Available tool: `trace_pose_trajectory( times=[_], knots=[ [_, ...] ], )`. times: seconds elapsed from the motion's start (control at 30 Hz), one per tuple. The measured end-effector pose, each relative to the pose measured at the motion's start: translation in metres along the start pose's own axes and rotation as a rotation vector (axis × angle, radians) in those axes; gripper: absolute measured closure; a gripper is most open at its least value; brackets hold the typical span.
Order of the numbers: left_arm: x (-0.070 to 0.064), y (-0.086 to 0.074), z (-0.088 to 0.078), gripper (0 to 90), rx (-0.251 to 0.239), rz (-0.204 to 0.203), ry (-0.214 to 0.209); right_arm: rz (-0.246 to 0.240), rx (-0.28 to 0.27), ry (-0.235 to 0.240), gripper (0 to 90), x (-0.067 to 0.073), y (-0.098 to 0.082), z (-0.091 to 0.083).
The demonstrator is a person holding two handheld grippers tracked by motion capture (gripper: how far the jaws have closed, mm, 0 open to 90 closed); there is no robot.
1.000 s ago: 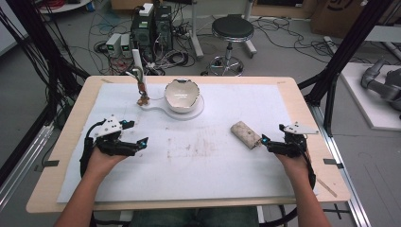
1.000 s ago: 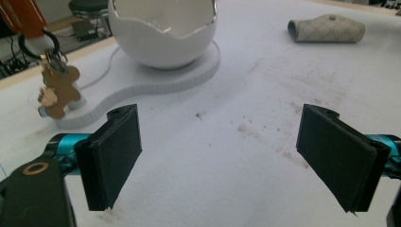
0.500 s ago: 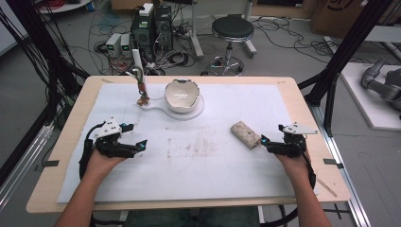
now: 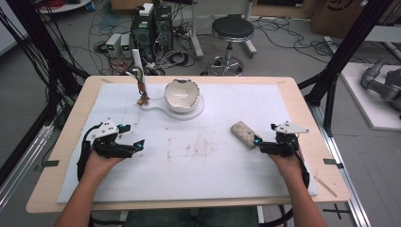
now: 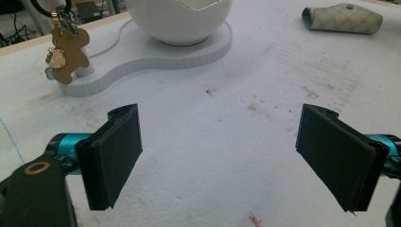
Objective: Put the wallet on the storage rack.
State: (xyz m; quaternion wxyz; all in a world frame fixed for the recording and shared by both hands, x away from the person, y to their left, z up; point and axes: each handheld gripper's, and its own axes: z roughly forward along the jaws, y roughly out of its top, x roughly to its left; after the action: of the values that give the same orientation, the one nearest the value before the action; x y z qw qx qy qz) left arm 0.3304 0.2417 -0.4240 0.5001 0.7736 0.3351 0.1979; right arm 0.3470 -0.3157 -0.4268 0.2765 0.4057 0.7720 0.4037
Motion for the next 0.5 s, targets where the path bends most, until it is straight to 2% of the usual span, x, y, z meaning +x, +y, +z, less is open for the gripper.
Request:
trace_pose_trajectory(
  times=[0.2,0.5],
  knots=[
    [0.004,-0.004,0.003,15.2,0.067,0.008,0.025,-0.008,0.037,0.006,15.3,0.006,0.002,0.007],
    [0.002,-0.003,0.004,15.4,0.072,0.012,0.027,-0.031,0.086,0.038,15.3,0.013,0.003,0.018]
  ],
)
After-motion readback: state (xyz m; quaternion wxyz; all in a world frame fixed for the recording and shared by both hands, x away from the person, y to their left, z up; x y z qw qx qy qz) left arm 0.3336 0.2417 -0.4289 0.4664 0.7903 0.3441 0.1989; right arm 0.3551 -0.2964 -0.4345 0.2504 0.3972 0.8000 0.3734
